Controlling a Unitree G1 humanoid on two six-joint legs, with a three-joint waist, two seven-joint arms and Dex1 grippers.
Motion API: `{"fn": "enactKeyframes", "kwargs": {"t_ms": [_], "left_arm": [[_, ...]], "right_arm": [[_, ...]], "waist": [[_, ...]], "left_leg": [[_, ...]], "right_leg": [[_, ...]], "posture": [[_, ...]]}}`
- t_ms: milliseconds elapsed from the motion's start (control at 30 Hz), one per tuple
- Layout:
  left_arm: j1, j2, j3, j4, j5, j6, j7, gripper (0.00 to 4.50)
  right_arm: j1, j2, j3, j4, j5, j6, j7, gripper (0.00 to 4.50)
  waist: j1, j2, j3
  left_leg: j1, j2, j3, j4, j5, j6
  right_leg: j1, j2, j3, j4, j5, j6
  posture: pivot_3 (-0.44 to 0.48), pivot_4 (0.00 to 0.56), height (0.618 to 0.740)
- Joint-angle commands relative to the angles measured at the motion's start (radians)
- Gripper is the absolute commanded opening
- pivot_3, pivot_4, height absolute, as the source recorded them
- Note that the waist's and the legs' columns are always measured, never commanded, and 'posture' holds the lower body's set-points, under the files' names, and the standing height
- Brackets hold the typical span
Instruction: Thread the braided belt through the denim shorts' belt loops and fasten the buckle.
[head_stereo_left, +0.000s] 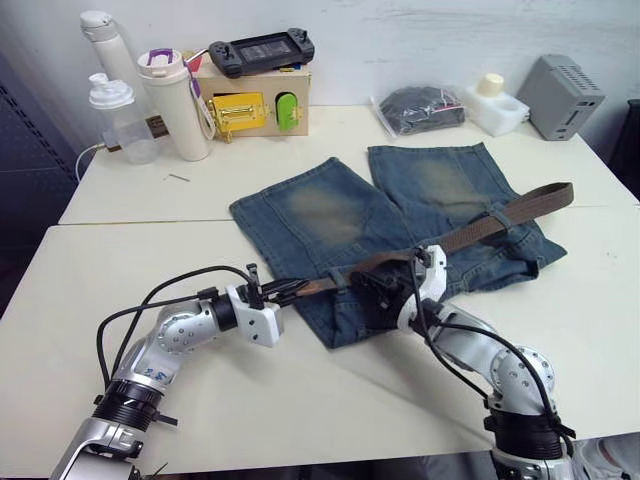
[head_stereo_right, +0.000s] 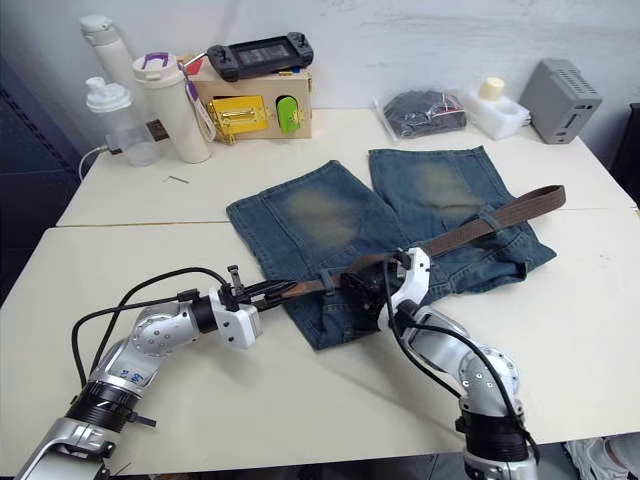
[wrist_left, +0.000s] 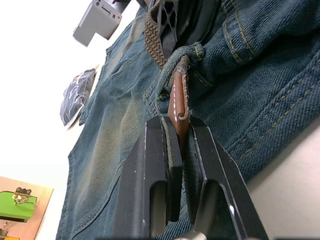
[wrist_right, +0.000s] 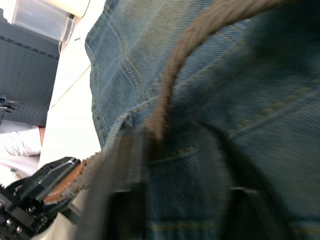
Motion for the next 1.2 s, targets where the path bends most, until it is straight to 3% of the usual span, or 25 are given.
{"fn": "enactKeyframes", "kwargs": {"t_ms": [33, 100, 133, 200, 300, 433, 633, 833, 1033, 1200], "left_arm": [[0.016, 0.013, -0.023, 0.009, 0.013, -0.012, -0.006, 0.00], [0.018, 0.015, -0.022, 0.011, 0.010, -0.015, -0.007, 0.00], [0.019, 0.015, -0.022, 0.013, 0.009, -0.016, -0.007, 0.00], [0.020, 0.017, -0.022, 0.016, 0.008, -0.019, -0.006, 0.00], [0.022, 0.018, -0.020, 0.017, 0.007, -0.021, -0.003, 0.00], [0.028, 0.021, -0.017, 0.019, 0.005, -0.025, 0.002, 0.00], [0.088, 0.073, 0.011, 0.017, 0.002, -0.077, 0.017, 0.00], [0.270, 0.331, 0.130, 0.214, 0.093, -0.353, 0.115, 0.00], [0.378, 0.629, 0.227, 0.629, 0.337, -0.546, 0.430, 0.00], [0.385, 0.766, 0.121, 0.791, 0.555, -0.464, 0.710, 0.00]], "right_arm": [[-0.002, -0.163, -0.063, -0.114, -0.047, 0.022, 0.142, 3.10], [0.028, -0.295, -0.068, -0.157, -0.113, 0.040, 0.272, 3.92], [0.049, -0.355, -0.063, -0.174, -0.163, 0.030, 0.336, 3.92], [0.089, -0.431, -0.050, -0.191, -0.256, -0.003, 0.422, 3.46], [0.147, -0.507, 0.009, -0.215, -0.419, -0.050, 0.512, 1.97], [0.156, -0.498, 0.090, -0.155, -0.633, -0.113, 0.501, 0.04], [0.144, -0.436, 0.145, -0.088, -0.786, -0.106, 0.481, 0.04], [0.155, -0.383, 0.116, -0.096, -0.779, -0.038, 0.493, 0.04], [0.156, -0.340, 0.114, -0.133, -0.768, -0.002, 0.525, 0.04], [0.153, -0.332, 0.119, -0.136, -0.787, -0.001, 0.559, 0.04]], "waist": [[0.002, 0.000, 0.000], [0.003, 0.002, 0.001], [0.004, 0.002, 0.001], [0.004, 0.002, 0.001], [0.005, 0.002, 0.001], [0.006, 0.002, 0.001], [0.012, -0.001, -0.001], [0.020, -0.005, -0.008], [0.026, 0.000, -0.020], [0.026, -0.003, -0.022]], "left_leg": [[0.000, 0.000, 0.000, 0.000, 0.000, 0.000], [-0.001, -0.001, 0.000, 0.000, 0.000, 0.001], [-0.001, -0.001, 0.000, -0.001, 0.000, 0.002], [0.000, 0.001, -0.001, -0.002, 0.000, 0.002], [0.000, 0.004, 0.001, -0.002, 0.000, 0.002], [0.000, 0.005, 0.002, -0.002, 0.000, 0.002], [0.000, 0.005, 0.003, -0.001, 0.000, 0.001], [0.005, 0.009, 0.004, -0.002, -0.002, -0.003], [0.010, 0.012, 0.011, -0.007, -0.005, -0.005], [0.013, 0.013, 0.015, -0.008, -0.008, -0.005]], "right_leg": [[0.000, 0.000, 0.000, 0.000, 0.000, 0.000], [0.001, 0.000, 0.000, -0.004, 0.000, 0.000], [0.002, 0.000, -0.001, -0.007, 0.000, 0.000], [0.007, -0.002, 0.000, -0.010, 0.000, 0.000], [0.011, -0.005, 0.000, -0.014, 0.000, 0.000], [0.011, -0.006, 0.000, -0.015, 0.000, 0.000], [0.010, -0.005, 0.000, -0.015, 0.000, 0.000], [0.008, -0.002, 0.000, -0.013, 0.000, 0.000], [0.008, -0.002, 0.003, -0.012, -0.007, 0.004], [0.008, -0.002, 0.004, -0.008, -0.011, 0.009]], "posture": [[0.000, 0.150, 0.646], [0.000, 0.150, 0.646], [0.000, 0.150, 0.646], [0.000, 0.150, 0.646], [0.000, 0.150, 0.646], [0.000, 0.150, 0.646], [0.000, 0.150, 0.646], [0.000, 0.150, 0.646], [0.000, 0.150, 0.646], [0.000, 0.150, 0.646]]}}
